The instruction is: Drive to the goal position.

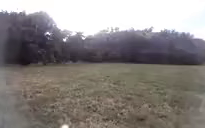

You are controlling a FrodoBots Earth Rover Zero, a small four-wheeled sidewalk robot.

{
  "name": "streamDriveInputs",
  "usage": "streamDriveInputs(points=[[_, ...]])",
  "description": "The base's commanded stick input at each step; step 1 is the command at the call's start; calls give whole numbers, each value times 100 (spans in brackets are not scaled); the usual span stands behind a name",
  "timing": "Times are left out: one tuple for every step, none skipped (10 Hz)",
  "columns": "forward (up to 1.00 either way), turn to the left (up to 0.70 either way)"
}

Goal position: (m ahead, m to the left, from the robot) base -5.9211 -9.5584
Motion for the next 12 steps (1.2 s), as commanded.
streamDriveInputs(points=[[100, -40], [100, -40], [100, -40], [100, -40], [100, -40], [100, -40], [100, -40], [100, -40], [100, -40], [100, -40], [100, -40], [100, -40]])
